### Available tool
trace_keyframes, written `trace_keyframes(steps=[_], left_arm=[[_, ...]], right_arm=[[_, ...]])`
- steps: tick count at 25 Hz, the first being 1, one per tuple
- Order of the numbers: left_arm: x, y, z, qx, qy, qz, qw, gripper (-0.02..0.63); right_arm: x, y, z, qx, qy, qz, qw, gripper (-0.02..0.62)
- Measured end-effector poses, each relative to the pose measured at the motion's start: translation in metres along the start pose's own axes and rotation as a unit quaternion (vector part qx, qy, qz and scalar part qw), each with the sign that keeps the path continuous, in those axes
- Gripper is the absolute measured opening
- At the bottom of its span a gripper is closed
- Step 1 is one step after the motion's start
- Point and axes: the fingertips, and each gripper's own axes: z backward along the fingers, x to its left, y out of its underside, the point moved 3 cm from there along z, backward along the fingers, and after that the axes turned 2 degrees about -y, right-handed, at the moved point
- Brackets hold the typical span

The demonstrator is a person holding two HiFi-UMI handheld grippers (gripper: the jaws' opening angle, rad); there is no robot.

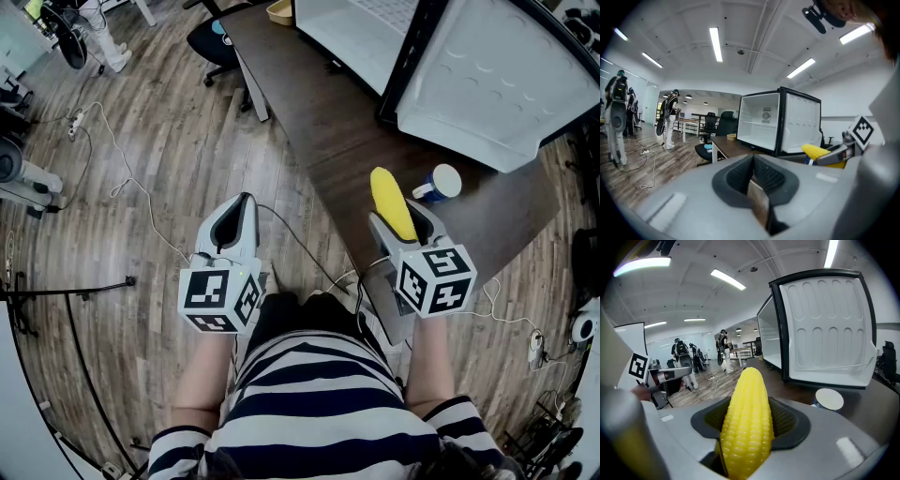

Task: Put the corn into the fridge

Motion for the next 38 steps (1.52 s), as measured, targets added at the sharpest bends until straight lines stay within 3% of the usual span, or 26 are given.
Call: trace_keyframes(steps=[19,38], left_arm=[[0.023,0.0,-0.004,0.005,-0.003,0.008,0.9999,0.0],[0.138,-0.019,-0.037,0.005,0.012,0.02,0.9997,0.0]], right_arm=[[0.011,-0.012,-0.015,0.004,-0.013,0.002,1.0,0.256],[0.068,-0.067,-0.098,0.016,0.005,0.014,1.0,0.256]])
